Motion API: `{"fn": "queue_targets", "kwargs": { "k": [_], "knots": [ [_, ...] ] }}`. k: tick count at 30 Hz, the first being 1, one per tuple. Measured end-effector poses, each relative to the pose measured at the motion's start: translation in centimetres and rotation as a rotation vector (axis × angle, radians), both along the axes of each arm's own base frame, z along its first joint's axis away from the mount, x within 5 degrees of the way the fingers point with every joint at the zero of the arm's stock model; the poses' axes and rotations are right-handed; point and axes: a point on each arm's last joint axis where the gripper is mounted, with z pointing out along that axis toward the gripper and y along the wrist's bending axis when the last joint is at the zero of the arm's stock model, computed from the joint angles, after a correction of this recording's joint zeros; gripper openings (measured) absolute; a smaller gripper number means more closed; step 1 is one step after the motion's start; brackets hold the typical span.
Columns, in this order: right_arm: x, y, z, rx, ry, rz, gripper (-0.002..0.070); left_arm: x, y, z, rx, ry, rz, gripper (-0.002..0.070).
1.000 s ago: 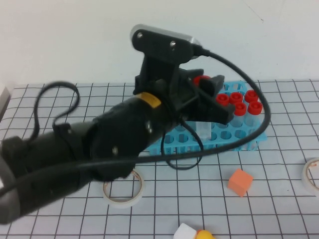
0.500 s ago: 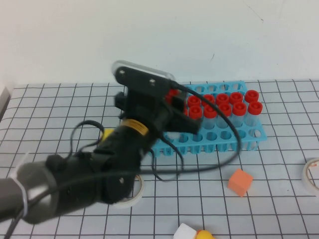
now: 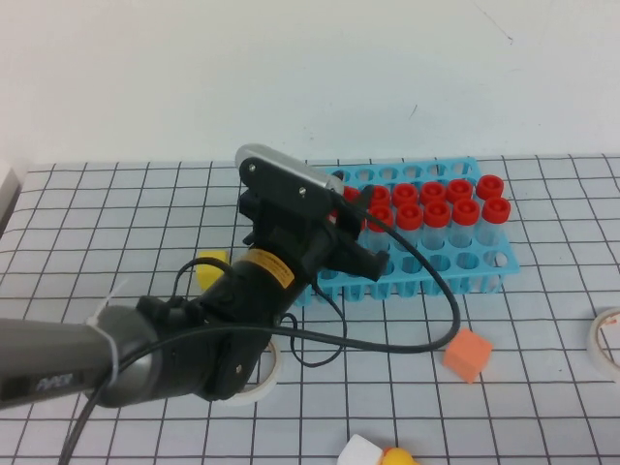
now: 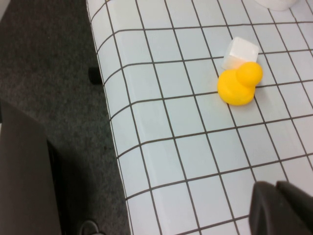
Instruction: Place the test tubes
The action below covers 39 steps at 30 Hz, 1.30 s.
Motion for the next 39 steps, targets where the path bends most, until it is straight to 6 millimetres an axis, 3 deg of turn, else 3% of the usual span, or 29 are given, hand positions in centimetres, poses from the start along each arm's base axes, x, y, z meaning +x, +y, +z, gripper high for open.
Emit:
{"fn": "queue_targets", "kwargs": {
  "k": [24, 39],
  "knots": [
    [0.0, 0.0, 0.0, 0.000, 0.000, 0.000, -0.0001, 1.3, 0.0, -4.3, 0.044, -0.043, 0.085, 0.0251],
    [0.0, 0.0, 0.0, 0.000, 0.000, 0.000, -0.0001, 1.5, 0.3, -4.6, -0.002, -0.046, 0.132, 0.0251]
  ]
}}
